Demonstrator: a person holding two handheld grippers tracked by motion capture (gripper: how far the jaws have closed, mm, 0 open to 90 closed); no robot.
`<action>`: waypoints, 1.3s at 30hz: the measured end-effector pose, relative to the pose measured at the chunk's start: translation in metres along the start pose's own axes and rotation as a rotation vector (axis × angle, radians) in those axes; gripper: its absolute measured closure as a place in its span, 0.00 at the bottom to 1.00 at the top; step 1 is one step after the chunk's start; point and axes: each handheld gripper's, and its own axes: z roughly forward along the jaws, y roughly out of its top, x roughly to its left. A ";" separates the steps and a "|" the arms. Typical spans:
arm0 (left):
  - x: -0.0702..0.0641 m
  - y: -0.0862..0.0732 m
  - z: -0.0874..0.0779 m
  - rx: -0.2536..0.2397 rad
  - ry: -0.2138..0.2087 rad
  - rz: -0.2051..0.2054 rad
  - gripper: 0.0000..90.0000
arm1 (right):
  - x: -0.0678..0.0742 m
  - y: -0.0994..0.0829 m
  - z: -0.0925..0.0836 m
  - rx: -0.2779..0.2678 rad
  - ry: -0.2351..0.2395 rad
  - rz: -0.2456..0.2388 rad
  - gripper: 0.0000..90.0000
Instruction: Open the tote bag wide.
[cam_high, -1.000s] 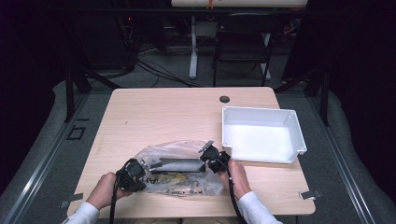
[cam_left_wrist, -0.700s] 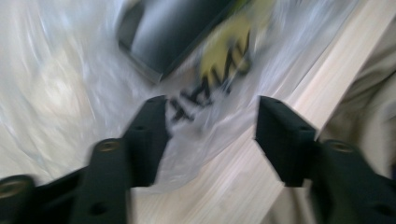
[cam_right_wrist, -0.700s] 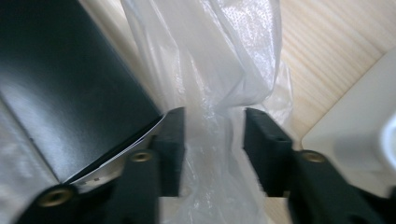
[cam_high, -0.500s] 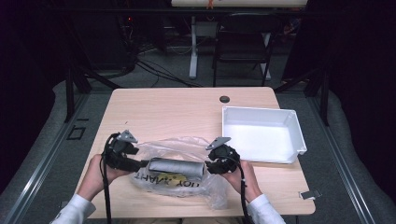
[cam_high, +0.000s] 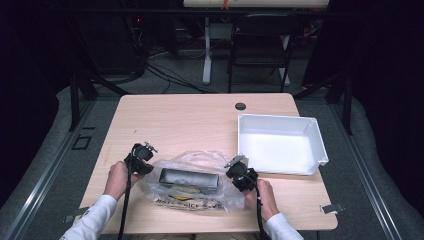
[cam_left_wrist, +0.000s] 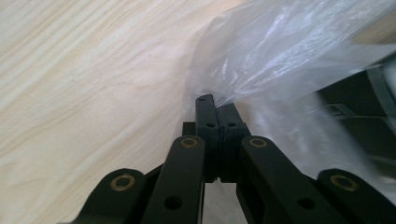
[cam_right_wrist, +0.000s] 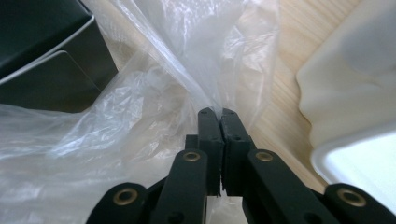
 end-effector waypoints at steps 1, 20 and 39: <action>0.001 0.001 0.001 0.010 0.008 0.006 1.00 | 0.002 0.001 0.001 0.005 -0.015 -0.010 1.00; 0.004 -0.012 -0.031 -0.042 -0.024 -0.040 0.53 | -0.013 0.006 -0.052 -0.120 0.006 -0.034 0.55; -0.012 -0.012 -0.021 -0.045 -0.187 0.086 0.83 | 0.008 -0.003 -0.037 -0.040 0.190 -0.057 0.60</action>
